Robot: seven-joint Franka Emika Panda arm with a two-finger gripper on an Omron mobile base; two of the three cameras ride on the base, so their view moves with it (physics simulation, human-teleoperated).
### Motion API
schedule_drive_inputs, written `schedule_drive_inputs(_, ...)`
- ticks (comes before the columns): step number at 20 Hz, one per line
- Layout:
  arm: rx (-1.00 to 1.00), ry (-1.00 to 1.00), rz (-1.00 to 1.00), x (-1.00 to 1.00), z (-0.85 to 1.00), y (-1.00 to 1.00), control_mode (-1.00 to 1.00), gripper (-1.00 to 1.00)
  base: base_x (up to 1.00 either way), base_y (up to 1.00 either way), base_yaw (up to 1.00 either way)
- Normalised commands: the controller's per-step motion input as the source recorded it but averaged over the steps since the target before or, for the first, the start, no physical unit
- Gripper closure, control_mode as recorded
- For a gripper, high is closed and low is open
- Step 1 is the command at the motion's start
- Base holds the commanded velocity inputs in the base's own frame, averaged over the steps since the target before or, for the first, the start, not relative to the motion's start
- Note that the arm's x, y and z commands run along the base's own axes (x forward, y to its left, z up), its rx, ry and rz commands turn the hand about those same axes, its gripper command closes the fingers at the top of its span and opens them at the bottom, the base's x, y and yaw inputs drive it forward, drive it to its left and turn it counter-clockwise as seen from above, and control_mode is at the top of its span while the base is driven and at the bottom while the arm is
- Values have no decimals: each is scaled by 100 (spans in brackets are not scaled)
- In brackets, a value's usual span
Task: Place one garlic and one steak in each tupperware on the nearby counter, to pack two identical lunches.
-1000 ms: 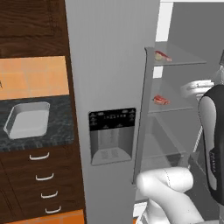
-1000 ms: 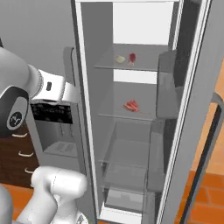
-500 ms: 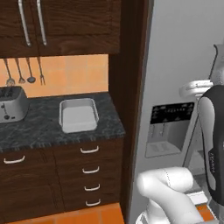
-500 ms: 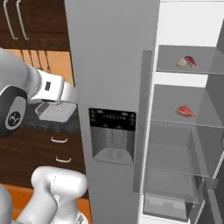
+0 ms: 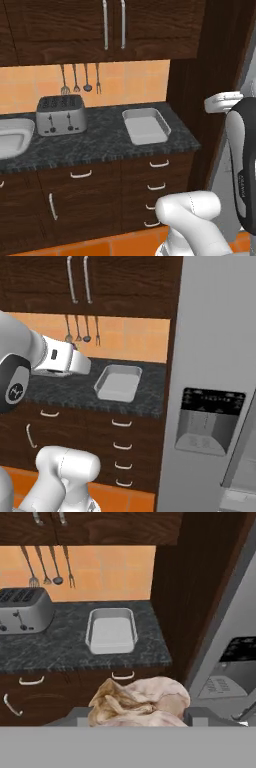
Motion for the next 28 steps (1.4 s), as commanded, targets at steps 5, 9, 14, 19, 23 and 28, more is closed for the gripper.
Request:
schedule_drive_inputs(5,0,0,0,0,0,0,100,100,7,100,0)
schedule_drive_inputs(9,0,0,0,0,0,0,100,100,6,100,0)
schedule_drive_inputs(14,0,0,0,0,0,0,100,100,5,99,0)
schedule_drive_inputs(19,0,0,0,0,0,0,100,100,2,94,0)
schedule_drive_inputs(23,0,0,0,0,0,0,100,100,3,91,0)
schedule_drive_inputs(28,0,0,0,0,0,0,100,100,5,81,0)
